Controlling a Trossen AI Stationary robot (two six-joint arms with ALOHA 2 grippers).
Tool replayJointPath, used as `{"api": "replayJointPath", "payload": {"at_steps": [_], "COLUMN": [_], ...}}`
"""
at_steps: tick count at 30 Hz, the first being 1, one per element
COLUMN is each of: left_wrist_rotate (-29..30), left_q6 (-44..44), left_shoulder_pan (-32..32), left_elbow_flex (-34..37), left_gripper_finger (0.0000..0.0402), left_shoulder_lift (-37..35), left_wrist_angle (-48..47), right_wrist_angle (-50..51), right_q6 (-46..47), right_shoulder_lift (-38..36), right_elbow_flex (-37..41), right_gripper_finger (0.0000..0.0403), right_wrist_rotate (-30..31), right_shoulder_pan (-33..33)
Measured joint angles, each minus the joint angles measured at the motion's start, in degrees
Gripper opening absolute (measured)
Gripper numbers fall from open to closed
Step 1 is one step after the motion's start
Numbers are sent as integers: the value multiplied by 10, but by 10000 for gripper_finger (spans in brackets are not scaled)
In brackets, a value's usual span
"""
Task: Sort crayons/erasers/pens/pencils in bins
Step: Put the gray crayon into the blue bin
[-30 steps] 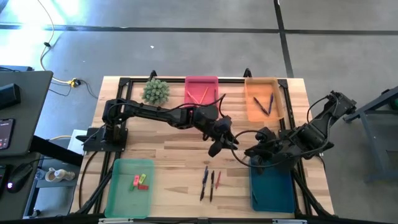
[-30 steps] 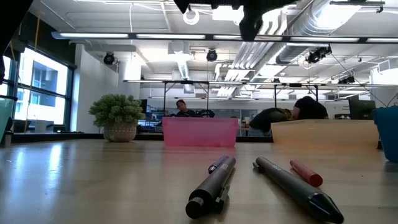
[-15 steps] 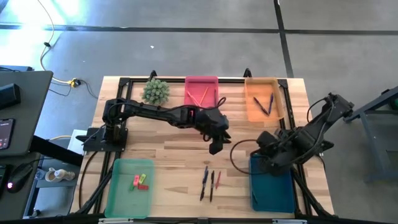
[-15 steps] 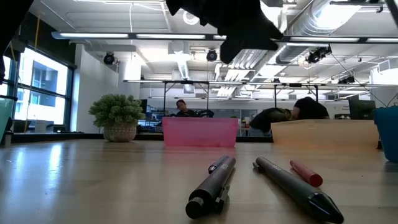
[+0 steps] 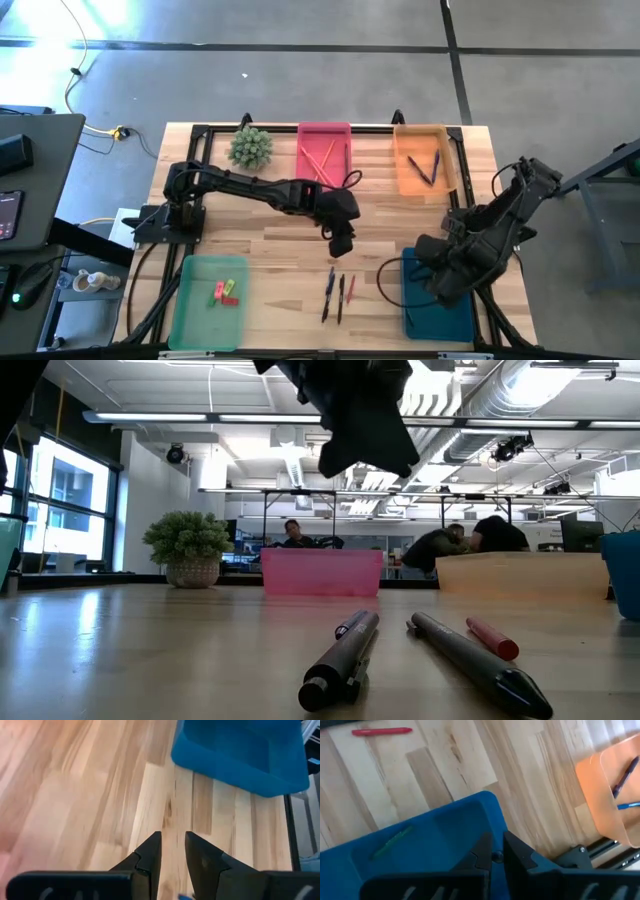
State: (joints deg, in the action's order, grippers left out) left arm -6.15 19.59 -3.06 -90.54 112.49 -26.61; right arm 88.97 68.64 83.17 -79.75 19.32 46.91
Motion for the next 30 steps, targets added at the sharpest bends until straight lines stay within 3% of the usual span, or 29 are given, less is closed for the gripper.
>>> {"api": "replayJointPath", "payload": {"at_steps": [5, 12, 19, 30], "left_wrist_rotate": [1, 31, 96, 150], "left_q6": [38, 59, 100, 190], "left_shoulder_pan": [8, 30, 52, 98], "left_elbow_flex": [0, 0, 0, 0], "left_gripper_finger": [66, 50, 35, 24], "left_shoulder_lift": [0, -15, -50, -80], "left_wrist_angle": [-15, -42, -92, -189], "right_wrist_angle": [-12, -100, -248, -486], "right_q6": [9, 31, 26, -8], "right_shoulder_lift": [4, 0, -6, -13], "right_elbow_flex": [28, 119, 202, 314], "right_gripper_finger": [7, 7, 7, 7], "right_wrist_rotate": [16, -38, -92, -214], "right_shoulder_pan": [34, 73, 89, 91]}}
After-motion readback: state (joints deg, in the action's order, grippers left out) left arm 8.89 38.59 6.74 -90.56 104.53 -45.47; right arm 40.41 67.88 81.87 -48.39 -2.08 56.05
